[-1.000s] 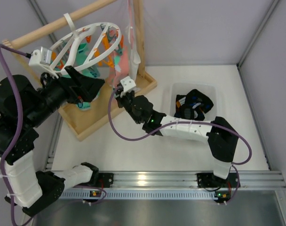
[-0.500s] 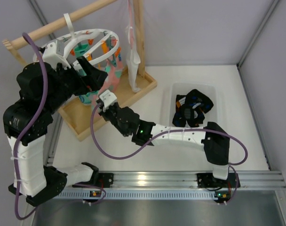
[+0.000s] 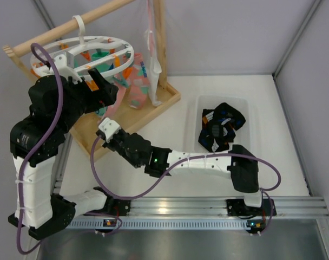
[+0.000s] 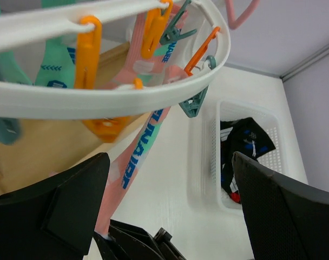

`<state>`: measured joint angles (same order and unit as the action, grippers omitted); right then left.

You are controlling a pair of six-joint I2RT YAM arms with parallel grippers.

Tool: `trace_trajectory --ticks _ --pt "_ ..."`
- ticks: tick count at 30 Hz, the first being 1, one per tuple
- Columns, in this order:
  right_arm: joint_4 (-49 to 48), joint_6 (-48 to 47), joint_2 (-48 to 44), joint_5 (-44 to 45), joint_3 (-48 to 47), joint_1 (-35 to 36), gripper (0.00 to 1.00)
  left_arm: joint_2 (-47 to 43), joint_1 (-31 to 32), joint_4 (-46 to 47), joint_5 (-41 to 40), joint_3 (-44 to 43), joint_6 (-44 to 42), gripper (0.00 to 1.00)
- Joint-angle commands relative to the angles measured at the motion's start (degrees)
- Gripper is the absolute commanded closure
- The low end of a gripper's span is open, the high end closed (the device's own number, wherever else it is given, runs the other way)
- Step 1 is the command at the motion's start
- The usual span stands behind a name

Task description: Remove the socks clipped to the hanger

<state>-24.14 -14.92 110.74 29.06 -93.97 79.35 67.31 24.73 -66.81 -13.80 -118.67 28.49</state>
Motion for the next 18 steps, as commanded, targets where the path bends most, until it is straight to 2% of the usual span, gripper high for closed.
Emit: trace_trajectory --ticks 1,5,10,14,18 --pt "0.15 -0.38 -0.17 -1.20 -1.66 1.42 1.00 -2.18 0.05 1.94 2.28 3.79 -0.89 0.02" --pt "-2.92 0.50 -2.71 0.12 1.86 1.07 1.00 -6.04 -0.03 2.29 5.18 10.29 -1.86 0.03" --pt "-5.12 1.21 -5.00 1.44 6.17 0.19 1.00 -10.87 -0.03 2.56 3.52 18.63 -1.77 0.06" --pt "-5.83 1.29 -6.76 0.83 7.84 0.19 1.00 -13.34 0.05 6.06 2.91 24.62 -1.42 0.13" --pt "-6.27 1.73 -8.26 0.04 9.25 0.19 1.00 -14.66 -0.03 8.71 1.41 29.46 -0.98 0.16"
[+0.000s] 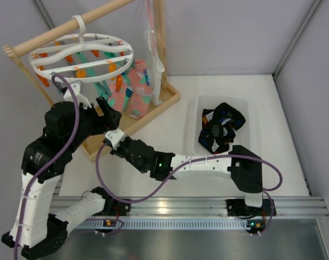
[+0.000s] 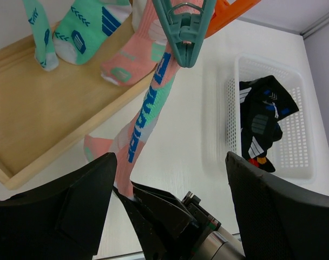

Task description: Remove the socks clipped to the hanger

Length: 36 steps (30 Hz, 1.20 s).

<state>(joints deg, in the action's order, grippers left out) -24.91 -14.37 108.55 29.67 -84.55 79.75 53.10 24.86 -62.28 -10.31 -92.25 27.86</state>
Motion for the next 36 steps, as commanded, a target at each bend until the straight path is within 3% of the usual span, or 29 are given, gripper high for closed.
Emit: trace_trajectory --ticks 1,9,15,21,36 --pt "-5.33 1.19 -6.33 -0.75 -0.09 -0.20 1.00 -0.45 -0.16 4.36 -2.17 3.47 -0.09 0.16" --pt "-2.43 0.75 -5.29 -1.72 -2.63 -0.20 1.00 -2.30 -0.16 5.15 -0.16 2.35 1.41 0.02" --pt "-1.11 -0.57 -3.08 -4.71 -6.06 -0.47 1.00 -2.91 -0.17 4.71 -1.29 -2.76 1.06 0.02" --pt "-2.77 -1.01 -4.22 -9.36 -5.72 -0.55 1.00 -3.88 -0.08 4.89 -5.95 2.42 2.46 0.02" --pt "-9.20 6.55 -12.83 -13.93 3.87 -3.45 1.00 -1.95 -0.08 9.63 -5.43 8.04 3.43 0.06"
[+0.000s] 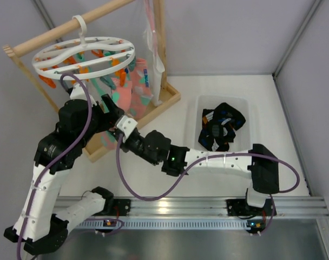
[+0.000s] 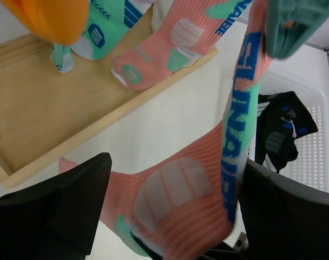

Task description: Remove the socks clipped to the hanger

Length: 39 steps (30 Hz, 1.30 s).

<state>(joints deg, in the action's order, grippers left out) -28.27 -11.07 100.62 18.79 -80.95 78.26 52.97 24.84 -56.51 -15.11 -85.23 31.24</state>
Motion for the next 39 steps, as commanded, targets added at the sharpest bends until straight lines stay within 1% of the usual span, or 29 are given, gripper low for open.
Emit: trace_trajectory --ticks 1,2,4,5,6,8,9,12,13,14,15,16,17,18,19,20,21,22,23,25,26,27,28,30,32,33,36,39 --pt "-5.83 3.25 -5.25 -3.23 0.52 -2.14 1.00 -2.17 -0.06 4.30 -0.27 1.64 0.13 0.08" --pt "-5.74 3.25 -5.43 -3.40 0.70 -2.32 1.00 -2.43 -0.14 5.00 0.08 2.26 0.22 0.16" --pt "-5.48 3.25 -5.70 -3.75 0.70 -2.32 1.00 -3.13 -0.14 6.58 1.04 4.01 0.57 0.25" --pt "-4.87 3.25 -5.70 -3.84 0.62 -2.41 1.00 -3.40 -0.06 7.11 1.40 4.46 0.75 0.43" --pt "-4.60 3.25 -5.70 -4.11 0.44 -2.41 1.00 -3.92 -0.06 7.55 1.66 5.24 0.83 0.50" --pt "-4.34 3.34 -5.61 -4.20 0.35 -2.41 1.00 -4.45 -0.06 8.87 2.19 5.86 1.01 0.71" --pt "-3.90 3.42 -5.61 -4.20 0.35 -2.41 1.00 -4.63 -0.14 9.48 2.63 6.13 0.84 0.83" --pt "-3.02 3.86 -5.87 -4.37 0.44 -2.50 0.99 -5.25 -0.06 10.54 2.81 6.57 0.84 0.93" --pt "-2.58 4.04 -6.13 -4.89 0.79 -2.58 0.84 -5.25 -0.14 10.54 2.55 6.74 0.84 0.96" --pt "-1.97 4.65 -6.48 -5.33 1.05 -2.85 0.64 -5.16 -0.14 10.54 2.20 6.92 0.92 0.98" --pt "-1.35 5.35 -7.88 -7.34 1.58 -3.20 0.41 -5.16 -0.06 10.54 2.02 7.01 0.84 1.00" --pt "0.57 6.40 -9.02 -8.93 3.32 -3.64 0.19 -4.98 -0.14 10.54 2.02 7.27 0.92 1.00" --pt "1.72 10.07 -10.43 -11.38 4.47 -5.55 0.19 -4.98 -0.06 10.63 2.02 7.97 1.01 1.00" --pt "2.60 13.58 -14.01 -19.41 7.70 -7.23 0.19 -5.16 -0.14 10.98 2.37 8.32 1.10 1.00" --pt "3.65 17.01 -15.70 -24.97 9.30 -9.24 0.19 -5.33 -0.06 11.07 2.80 8.67 1.19 1.00" --pt "4.27 24.44 -17.28 -29.29 10.62 -14.83 0.19 -5.86 -0.14 11.33 3.42 9.29 1.01 1.00" --pt "4.89 28.08 -20.17 -35.77 12.20 -18.11 0.19 -6.21 -0.06 11.77 3.95 9.73 1.10 1.00" --pt "5.85 30.64 -21.16 -38.79 12.22 -21.01 0.19 -6.65 -0.14 11.95 3.95 10.08 1.45 1.00" --pt "8.82 32.67 -22.04 -41.09 11.78 -26.18 0.20 -7.09 -0.14 12.04 4.13 10.43 1.36 1.00" --pt "13.30 32.69 -21.88 -46.36 6.36 -29.73 0.20 -8.23 -0.06 12.21 4.48 11.22 2.06 1.00" --pt "20.38 32.69 -20.39 -48.21 3.02 -32.53 0.19 -8.41 -0.14 12.13 4.65 11.49 2.15 1.00" --pt "22.89 32.52 -16.55 -52.93 -0.58 -33.69 0.20 -8.76 -0.14 12.13 5.09 11.75 2.24 1.00" --pt "24.74 32.60 -14.51 -55.06 -7.14 -34.48 0.21 -9.20 -0.06 12.13 5.88 12.54 2.76 1.00" --pt "25.90 34.35 -9.51 -58.32 -14.11 -36.24 0.22 -9.55 -0.14 12.04 6.76 12.98 3.29 1.00" --pt "23.98 37.24 -6.94 -60.52 -17.12 -37.12 0.23 -9.90 -0.06 12.04 7.64 13.77 3.91 1.00" --pt "21.70 38.39 -4.66 -61.84 -19.92 -37.21 0.24 -10.08 -0.06 12.13 7.82 13.78 4.09 1.00" --pt "15.73 43.66 -0.88 -65.00 -23.89 -37.21 0.26 -10.61 -0.06 12.04 8.08 13.95 4.61 1.00" --pt "13.16 46.49 1.77 -65.72 -26.71 -36.69 0.26 -10.78 -0.06 12.04 8.61 13.95 4.70 1.00"
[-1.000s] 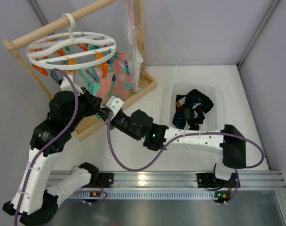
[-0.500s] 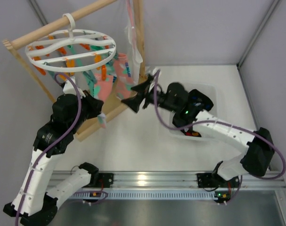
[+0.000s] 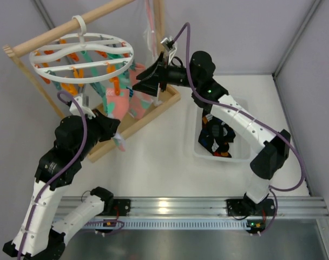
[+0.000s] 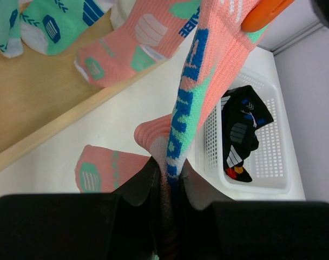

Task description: Remove the socks clipped to the hanger

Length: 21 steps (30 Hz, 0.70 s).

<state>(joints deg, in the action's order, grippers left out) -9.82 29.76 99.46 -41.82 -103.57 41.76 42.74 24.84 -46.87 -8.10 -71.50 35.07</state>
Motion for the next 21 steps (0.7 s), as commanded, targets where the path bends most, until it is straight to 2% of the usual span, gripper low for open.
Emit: trace_trajectory --ticks 1,21 --pt "-5.29 5.84 3.72 -5.20 -5.05 0.08 0.26 -0.64 -0.14 2.31 1.68 0.05 1.14 1.00" --pt "-5.56 6.63 17.34 -1.77 -22.89 6.05 0.27 -0.29 -0.06 2.31 2.38 0.23 1.05 1.00"
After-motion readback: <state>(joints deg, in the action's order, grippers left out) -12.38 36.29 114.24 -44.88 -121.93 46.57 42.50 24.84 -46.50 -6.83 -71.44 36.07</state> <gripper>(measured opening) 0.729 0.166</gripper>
